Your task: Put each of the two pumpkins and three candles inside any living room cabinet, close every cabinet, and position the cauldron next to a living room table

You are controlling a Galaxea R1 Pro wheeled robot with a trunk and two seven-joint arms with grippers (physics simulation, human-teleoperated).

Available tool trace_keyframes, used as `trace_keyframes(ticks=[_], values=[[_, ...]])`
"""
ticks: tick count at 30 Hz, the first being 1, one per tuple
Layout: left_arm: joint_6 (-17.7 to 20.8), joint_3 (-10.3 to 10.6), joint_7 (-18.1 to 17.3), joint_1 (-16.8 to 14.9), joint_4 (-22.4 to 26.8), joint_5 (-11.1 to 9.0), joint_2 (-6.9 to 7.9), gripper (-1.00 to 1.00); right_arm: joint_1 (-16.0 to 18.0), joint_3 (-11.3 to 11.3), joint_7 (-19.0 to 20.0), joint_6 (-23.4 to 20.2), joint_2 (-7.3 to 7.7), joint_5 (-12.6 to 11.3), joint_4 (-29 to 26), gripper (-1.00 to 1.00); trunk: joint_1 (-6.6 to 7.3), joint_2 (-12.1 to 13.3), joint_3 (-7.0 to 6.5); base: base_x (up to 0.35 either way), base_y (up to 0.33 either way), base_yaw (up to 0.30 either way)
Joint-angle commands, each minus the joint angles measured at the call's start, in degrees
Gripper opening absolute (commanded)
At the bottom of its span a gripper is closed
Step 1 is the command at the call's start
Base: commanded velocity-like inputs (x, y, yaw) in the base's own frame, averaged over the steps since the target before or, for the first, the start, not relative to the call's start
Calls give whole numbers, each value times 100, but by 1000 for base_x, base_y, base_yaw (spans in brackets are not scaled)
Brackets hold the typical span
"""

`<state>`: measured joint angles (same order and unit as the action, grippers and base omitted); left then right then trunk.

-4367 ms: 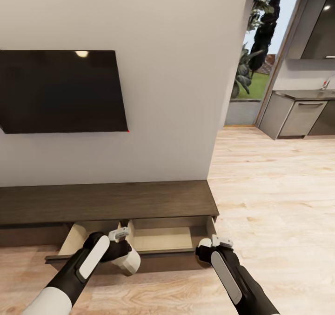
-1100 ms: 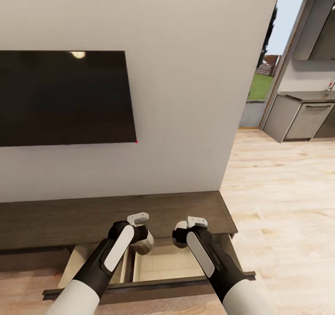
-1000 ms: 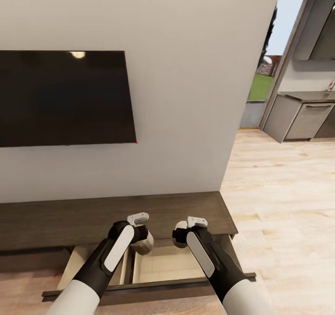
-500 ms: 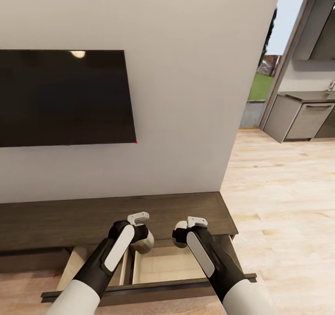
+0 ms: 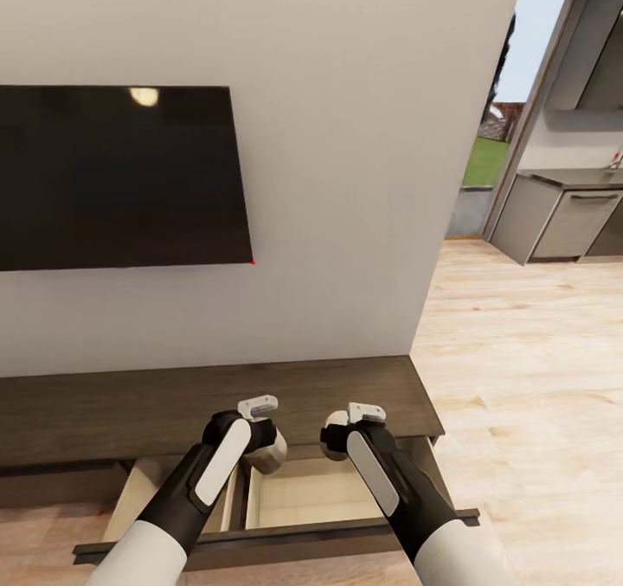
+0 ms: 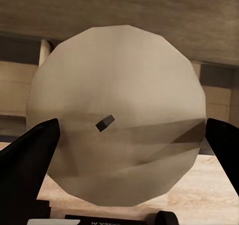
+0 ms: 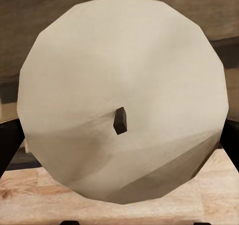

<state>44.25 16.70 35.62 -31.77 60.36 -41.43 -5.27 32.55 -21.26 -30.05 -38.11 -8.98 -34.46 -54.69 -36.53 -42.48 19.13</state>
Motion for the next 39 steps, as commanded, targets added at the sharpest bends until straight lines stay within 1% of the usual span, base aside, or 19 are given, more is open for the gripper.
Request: trace_keyframes(ticks=[1, 3, 7, 11, 18, 27, 32, 34, 39], values=[[-2, 8, 59, -5, -1, -59, 1, -100, 6, -13, -55, -4, 2, -61, -5, -100, -24, -49, 26, 0, 0, 0], [-20, 8, 58, -5, -11, -64, -2, -100, 6, -27, -52, 1, 2, -60, -5, -100, -68, -129, 62, 0, 0, 0], [-28, 8, 52, -5, -14, -60, -3, -100, 6, -224, 70, 4, 7, -61, -3, -100, -156, -289, 134, 0, 0, 0], [-31, 8, 51, -5, -15, -59, -3, -100, 6, -305, 138, -1, 9, -61, 15, -100, -243, -450, 206, 0, 0, 0], [-30, 85, 51, -5, -15, -58, -4, -100, 6, -318, 115, -12, 10, -55, 69, -100, -397, -731, 332, 0, 0, 0], [-35, 120, 51, -5, -15, -58, -9, -100, 6, -315, 96, -11, 10, -77, 114, -100, -595, -1091, 493, 0, 0, 0], [-36, 152, 51, -5, -19, -58, -9, -100, 6, -292, 88, -6, 3, -86, 288, -100, -705, -1292, 583, 0, 0, 0], [-38, 200, 49, -5, -22, -58, -9, -100, 6, -285, 88, -5, 2, -87, 323, -100, -749, -1372, 619, 0, 0, 0], [-209, 268, 31, -5, -31, -69, -9, -100, 6, -282, 95, 3, 2, -87, 346, -100, -858, -1573, 709, 0, 0, 0]])
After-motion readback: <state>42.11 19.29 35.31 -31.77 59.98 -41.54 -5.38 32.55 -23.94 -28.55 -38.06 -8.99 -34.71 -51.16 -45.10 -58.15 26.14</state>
